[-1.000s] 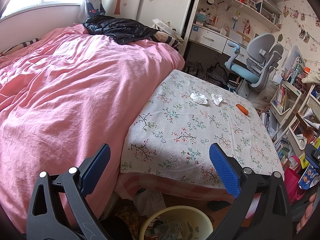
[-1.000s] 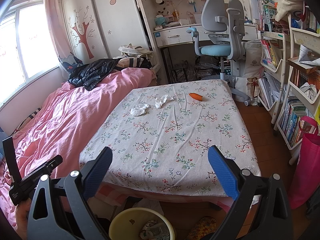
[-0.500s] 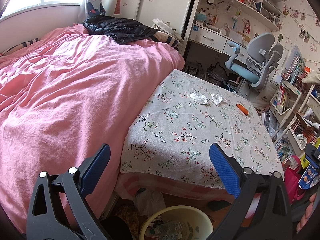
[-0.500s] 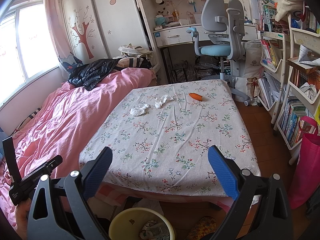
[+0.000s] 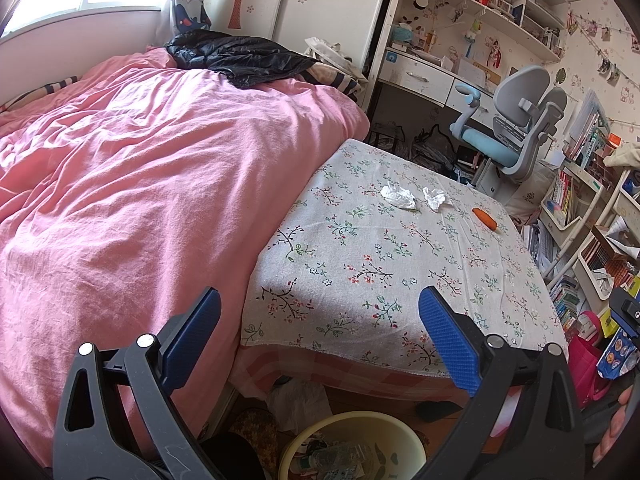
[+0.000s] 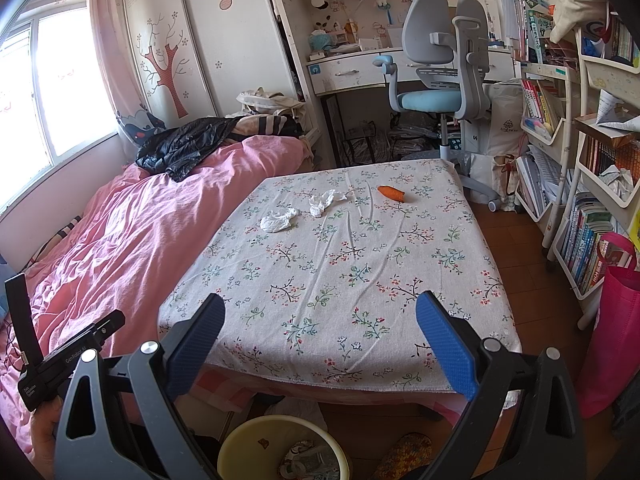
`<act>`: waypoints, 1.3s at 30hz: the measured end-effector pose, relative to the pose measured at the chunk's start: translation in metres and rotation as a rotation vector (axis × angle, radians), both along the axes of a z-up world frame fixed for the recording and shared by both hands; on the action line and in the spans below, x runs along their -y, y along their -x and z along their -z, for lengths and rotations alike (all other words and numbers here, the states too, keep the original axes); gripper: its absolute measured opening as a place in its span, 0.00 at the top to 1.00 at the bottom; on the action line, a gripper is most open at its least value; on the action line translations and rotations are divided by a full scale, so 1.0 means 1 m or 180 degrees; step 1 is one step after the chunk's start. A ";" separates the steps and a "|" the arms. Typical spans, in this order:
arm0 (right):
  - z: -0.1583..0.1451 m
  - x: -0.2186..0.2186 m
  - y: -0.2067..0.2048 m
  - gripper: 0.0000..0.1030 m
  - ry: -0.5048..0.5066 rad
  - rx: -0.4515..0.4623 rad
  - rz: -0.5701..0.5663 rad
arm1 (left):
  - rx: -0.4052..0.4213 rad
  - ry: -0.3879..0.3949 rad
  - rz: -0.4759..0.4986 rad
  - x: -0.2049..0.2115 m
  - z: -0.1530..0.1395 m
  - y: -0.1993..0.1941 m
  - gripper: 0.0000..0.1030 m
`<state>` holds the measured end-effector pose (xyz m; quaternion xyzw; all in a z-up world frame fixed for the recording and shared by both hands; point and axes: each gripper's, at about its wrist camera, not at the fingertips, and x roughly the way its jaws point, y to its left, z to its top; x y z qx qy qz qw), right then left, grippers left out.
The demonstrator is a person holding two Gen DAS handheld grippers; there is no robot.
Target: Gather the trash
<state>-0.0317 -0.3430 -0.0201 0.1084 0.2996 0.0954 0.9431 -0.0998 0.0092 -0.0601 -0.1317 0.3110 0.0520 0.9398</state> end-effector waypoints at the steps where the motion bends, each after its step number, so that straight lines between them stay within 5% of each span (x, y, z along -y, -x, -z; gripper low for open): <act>1: 0.000 -0.001 0.000 0.10 0.0000 0.0001 0.0000 | 0.0001 -0.0001 0.0000 0.000 0.000 0.000 0.07; 39: 0.000 -0.002 -0.002 0.10 0.0009 -0.0004 0.0002 | -0.0005 0.0015 -0.0007 -0.002 0.001 -0.002 0.07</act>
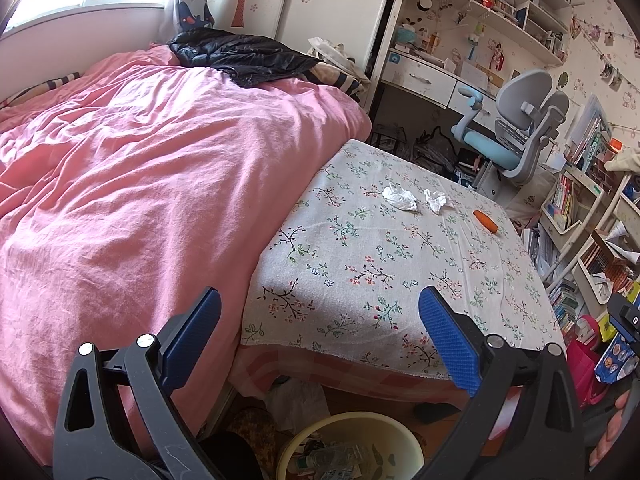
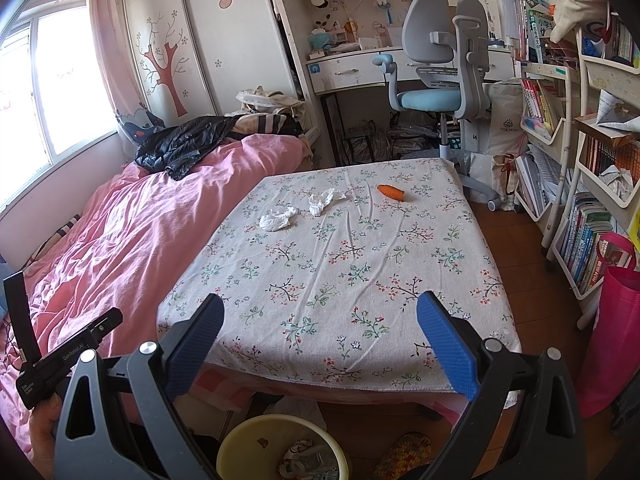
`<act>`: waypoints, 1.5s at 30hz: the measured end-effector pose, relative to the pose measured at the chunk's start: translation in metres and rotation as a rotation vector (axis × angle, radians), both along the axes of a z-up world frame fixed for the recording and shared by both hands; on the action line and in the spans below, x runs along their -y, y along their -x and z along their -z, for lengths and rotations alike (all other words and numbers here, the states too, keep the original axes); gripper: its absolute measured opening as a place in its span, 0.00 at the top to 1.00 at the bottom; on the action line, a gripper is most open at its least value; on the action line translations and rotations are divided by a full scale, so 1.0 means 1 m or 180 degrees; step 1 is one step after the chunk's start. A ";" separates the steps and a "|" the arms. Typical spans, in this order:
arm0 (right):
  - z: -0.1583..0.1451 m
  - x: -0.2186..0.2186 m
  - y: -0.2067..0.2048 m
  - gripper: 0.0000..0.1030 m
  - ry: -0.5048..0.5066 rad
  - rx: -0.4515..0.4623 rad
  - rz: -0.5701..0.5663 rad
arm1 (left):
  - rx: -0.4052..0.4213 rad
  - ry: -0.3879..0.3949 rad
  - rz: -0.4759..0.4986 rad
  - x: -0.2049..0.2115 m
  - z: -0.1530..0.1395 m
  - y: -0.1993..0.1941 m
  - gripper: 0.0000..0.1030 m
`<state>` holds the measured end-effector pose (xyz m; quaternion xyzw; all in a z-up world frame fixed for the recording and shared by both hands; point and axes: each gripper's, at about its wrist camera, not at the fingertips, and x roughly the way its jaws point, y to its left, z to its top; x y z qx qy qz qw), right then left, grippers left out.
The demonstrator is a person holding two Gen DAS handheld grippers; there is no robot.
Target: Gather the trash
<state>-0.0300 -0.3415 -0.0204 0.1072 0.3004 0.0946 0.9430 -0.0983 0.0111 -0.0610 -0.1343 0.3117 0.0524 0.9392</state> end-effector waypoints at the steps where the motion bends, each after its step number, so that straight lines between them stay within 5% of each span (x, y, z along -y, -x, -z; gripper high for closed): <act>1: 0.000 0.000 0.000 0.10 0.0000 0.0000 0.0000 | 0.0000 0.0000 0.0000 0.000 0.000 0.000 0.07; 45: 0.007 0.002 -0.008 0.09 -0.0078 -0.0032 -0.0098 | -0.0054 -0.0026 0.0040 0.011 0.001 -0.004 0.07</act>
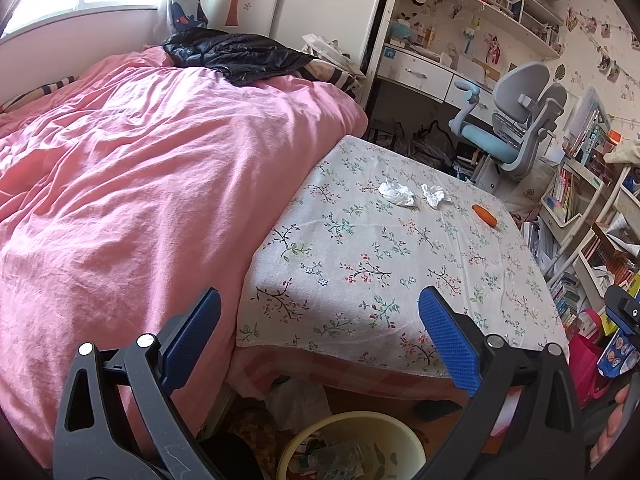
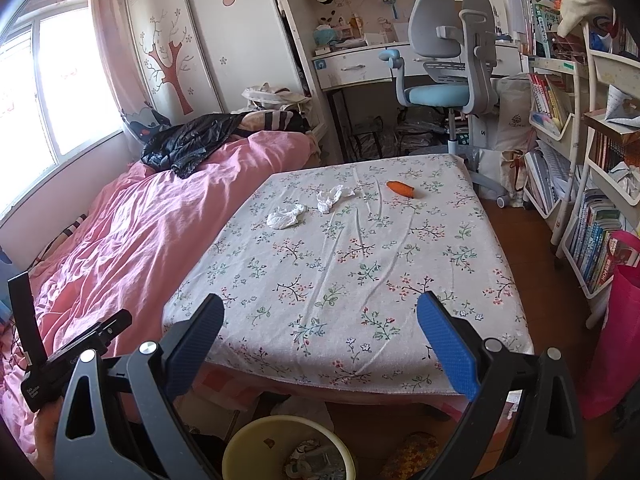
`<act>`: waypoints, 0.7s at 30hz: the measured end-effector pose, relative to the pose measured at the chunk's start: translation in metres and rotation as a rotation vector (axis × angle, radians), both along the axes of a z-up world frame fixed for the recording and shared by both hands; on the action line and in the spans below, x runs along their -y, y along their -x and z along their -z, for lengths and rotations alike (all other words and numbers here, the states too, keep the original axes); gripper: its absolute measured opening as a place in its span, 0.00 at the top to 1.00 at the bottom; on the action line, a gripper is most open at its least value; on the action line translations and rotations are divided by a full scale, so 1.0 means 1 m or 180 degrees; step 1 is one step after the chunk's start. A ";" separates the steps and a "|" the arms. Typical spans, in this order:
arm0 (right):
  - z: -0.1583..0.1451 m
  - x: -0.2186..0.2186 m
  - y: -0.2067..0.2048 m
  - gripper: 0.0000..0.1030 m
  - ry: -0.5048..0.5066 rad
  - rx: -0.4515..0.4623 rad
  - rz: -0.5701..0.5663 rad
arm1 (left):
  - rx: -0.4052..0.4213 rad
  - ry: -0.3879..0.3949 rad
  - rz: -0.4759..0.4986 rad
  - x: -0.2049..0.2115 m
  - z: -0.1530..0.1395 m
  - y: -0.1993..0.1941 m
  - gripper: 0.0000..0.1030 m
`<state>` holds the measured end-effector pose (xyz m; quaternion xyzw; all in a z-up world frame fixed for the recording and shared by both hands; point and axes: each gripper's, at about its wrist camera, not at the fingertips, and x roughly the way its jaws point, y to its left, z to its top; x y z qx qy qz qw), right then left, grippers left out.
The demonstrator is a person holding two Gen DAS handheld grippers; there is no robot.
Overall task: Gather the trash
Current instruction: 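Move both tools toward the white tissues and orange peel on the table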
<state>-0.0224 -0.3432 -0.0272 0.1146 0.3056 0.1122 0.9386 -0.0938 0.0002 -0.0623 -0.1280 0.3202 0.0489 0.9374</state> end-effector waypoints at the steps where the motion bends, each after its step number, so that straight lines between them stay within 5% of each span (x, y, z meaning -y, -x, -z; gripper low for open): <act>1: 0.001 0.001 -0.001 0.09 -0.0012 -0.0005 -0.0011 | -0.0013 0.0001 -0.0001 0.000 -0.001 -0.002 0.07; 11: 0.008 0.004 -0.048 0.09 0.0037 -0.0044 -0.0020 | -0.0012 -0.0091 -0.0093 -0.012 -0.023 -0.045 0.07; 21: 0.017 0.024 -0.125 0.09 0.0208 -0.0087 0.0084 | -0.0046 -0.0356 0.0149 0.011 -0.026 -0.150 0.07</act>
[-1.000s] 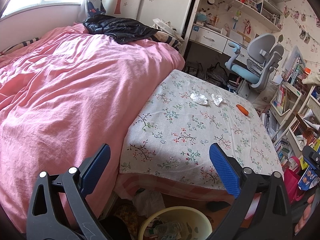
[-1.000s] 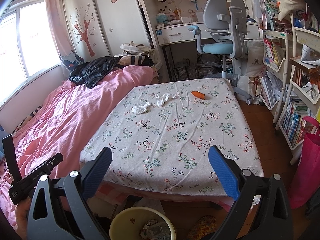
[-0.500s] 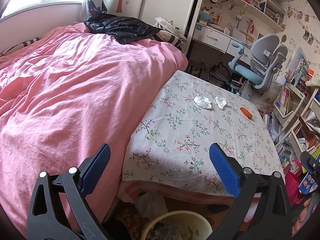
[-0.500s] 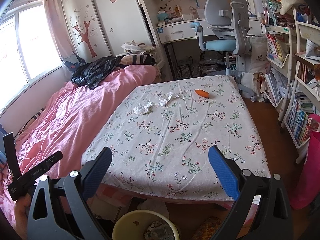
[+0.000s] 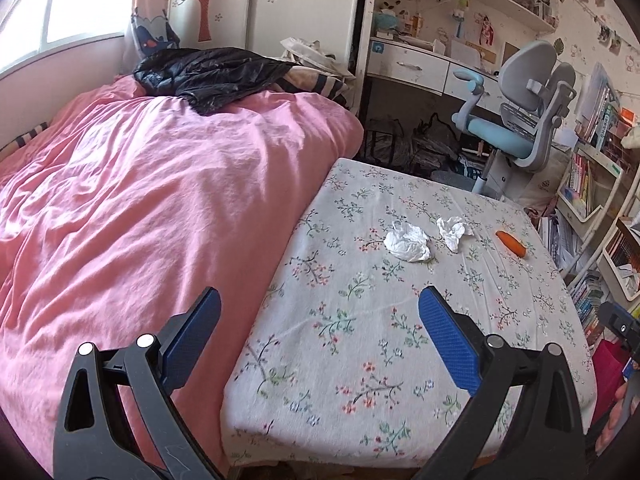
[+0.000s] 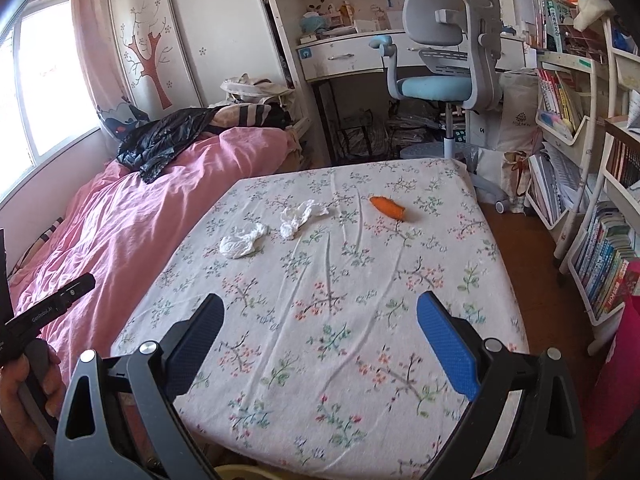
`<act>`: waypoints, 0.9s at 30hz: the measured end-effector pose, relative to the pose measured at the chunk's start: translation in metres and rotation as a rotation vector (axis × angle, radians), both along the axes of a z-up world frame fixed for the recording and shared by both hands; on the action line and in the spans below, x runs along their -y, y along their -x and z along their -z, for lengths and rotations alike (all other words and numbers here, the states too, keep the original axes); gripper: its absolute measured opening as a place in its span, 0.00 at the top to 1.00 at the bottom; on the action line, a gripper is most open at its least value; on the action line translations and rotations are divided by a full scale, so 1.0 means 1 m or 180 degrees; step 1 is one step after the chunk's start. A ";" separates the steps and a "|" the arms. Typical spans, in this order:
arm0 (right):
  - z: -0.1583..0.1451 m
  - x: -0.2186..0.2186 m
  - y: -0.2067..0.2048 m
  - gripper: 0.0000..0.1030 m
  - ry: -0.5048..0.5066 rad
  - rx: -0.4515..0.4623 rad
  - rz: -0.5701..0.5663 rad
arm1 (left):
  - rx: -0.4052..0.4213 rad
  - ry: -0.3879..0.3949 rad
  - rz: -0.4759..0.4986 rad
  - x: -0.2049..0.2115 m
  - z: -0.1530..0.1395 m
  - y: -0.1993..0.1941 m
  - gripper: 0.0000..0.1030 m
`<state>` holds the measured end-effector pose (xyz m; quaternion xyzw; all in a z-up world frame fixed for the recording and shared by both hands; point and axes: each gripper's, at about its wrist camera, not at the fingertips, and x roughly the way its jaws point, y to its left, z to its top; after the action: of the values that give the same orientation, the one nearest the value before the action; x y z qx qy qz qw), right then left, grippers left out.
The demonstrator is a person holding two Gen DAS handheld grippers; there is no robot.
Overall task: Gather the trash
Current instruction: 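Move both tools toward the white tissues and orange peel on the table, then grasp a white tissue with the left gripper while the right grasps the orange peel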
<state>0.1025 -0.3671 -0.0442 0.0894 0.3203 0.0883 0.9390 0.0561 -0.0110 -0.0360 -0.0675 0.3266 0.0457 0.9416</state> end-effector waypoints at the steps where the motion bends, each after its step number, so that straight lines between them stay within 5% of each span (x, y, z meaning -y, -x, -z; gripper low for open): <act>1: 0.000 0.003 -0.010 0.09 0.0033 0.0001 0.0002 | -0.0019 -0.0013 0.0045 0.005 0.003 -0.013 0.07; 15: 0.047 0.007 -0.144 0.10 0.0496 -0.0410 -0.0058 | -0.0421 -0.0283 0.0605 0.069 0.071 -0.170 0.07; 24: 0.069 0.012 -0.187 0.18 0.0628 -0.0713 -0.0064 | -0.0556 -0.0389 0.0820 0.082 0.089 -0.211 0.08; 25: 0.072 0.013 -0.190 0.22 0.0645 -0.0758 -0.0071 | -0.0604 -0.0450 0.0865 0.086 0.091 -0.215 0.13; 27: 0.078 0.013 -0.197 0.29 0.0654 -0.0850 -0.0091 | -0.0740 -0.0497 0.0974 0.093 0.098 -0.219 0.44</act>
<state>0.2999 -0.3800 -0.1226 -0.0007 0.4508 0.0558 0.8909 0.2754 -0.1041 -0.1337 0.0619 0.4350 -0.0652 0.8959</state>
